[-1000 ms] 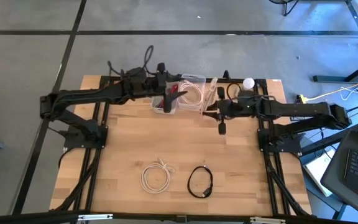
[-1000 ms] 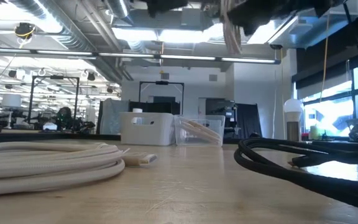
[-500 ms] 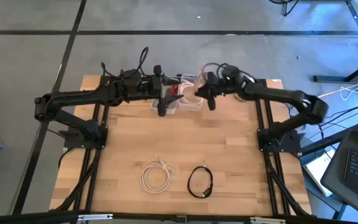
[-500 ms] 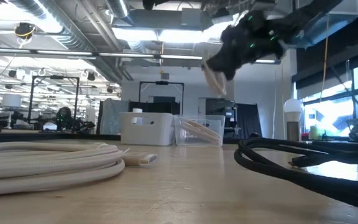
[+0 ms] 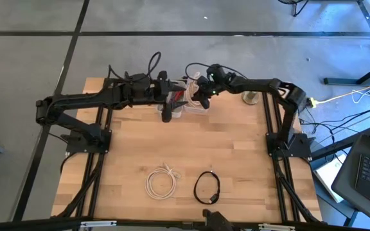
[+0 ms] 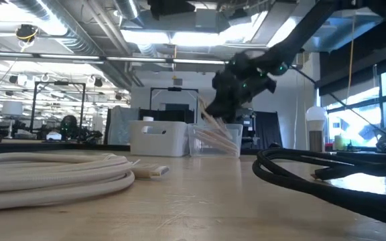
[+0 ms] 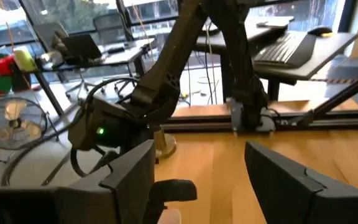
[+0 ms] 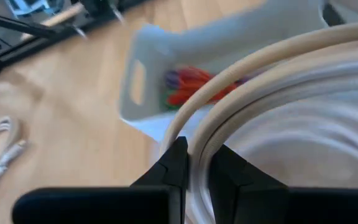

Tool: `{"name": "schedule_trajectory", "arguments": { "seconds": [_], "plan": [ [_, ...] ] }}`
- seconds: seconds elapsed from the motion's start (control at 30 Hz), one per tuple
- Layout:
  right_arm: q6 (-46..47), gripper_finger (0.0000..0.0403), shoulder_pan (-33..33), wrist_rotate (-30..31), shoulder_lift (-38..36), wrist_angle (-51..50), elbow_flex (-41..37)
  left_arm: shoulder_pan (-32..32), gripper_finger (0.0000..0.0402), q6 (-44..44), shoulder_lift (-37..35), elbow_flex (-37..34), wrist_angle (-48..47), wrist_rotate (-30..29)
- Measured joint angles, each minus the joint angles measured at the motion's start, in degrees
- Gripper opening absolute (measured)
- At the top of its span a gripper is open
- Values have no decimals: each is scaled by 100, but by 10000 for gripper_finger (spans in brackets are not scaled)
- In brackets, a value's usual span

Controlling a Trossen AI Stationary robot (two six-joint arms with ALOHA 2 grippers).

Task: Pick and place USB-C Cables
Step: Put the top gray USB cable into the transparent bin

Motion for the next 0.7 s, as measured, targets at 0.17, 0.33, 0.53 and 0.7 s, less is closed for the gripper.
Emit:
{"name": "schedule_trajectory", "arguments": {
  "seconds": [0.17,0.33,0.53,0.7],
  "plan": [
    [87,38,-131,24,437,40,3,0,242,1,2,0,-8,7],
    [87,38,-170,72,666,181,15,0,242,3,2,0,-10,9],
    [120,95,-184,184,664,312,11,0,242,28,2,0,-8,11],
    [136,186,-192,247,666,209,62,0,242,28,2,0,-8,11]
  ]
}}
